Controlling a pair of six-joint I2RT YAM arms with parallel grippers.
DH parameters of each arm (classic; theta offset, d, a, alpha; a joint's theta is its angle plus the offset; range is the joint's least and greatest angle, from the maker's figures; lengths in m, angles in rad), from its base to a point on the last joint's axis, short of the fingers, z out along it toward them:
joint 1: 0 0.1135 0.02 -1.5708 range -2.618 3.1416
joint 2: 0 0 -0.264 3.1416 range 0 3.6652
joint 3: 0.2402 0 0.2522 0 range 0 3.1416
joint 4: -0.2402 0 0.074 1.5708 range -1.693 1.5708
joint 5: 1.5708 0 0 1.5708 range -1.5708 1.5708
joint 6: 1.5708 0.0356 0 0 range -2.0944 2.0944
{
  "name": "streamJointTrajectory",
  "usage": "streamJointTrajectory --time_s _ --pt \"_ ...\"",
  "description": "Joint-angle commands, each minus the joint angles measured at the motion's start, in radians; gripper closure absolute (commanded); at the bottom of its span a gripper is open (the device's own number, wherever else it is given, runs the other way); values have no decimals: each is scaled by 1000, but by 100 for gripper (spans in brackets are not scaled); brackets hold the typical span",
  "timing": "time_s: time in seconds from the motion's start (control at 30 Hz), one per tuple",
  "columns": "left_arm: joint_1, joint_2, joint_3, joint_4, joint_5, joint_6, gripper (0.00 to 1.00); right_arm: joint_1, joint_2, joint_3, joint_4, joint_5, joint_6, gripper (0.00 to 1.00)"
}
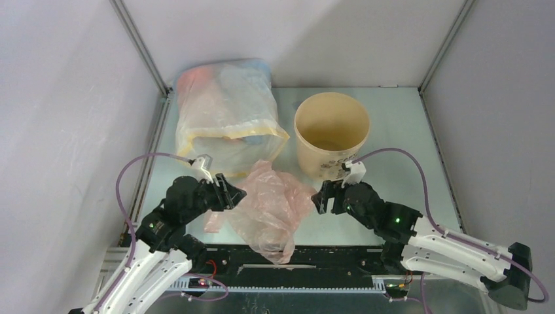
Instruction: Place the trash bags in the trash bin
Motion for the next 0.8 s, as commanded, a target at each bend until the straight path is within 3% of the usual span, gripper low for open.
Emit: streamJointTrajectory --time_s 0.0,0.27,0.33,0.47,0.53,0.77 --pt "-5 5 9 40 -45 7 43 -48 43 -2 127 -19 43 14" --pt "-5 38 0 53 -86 1 43 -107 211 -2 330 -198 44 28" --pt "-4 49 -13 71 -94 -5 43 -110 230 -2 343 -217 55 40" --pt "-4 76 -38 119 -138 -13 44 -112 215 -7 334 -215 67 83" --pt "-4 97 -46 148 -159 -15 44 -112 182 -11 316 -208 71 99" --pt "9 249 -10 279 -203 8 45 -107 45 -14 215 -175 78 100"
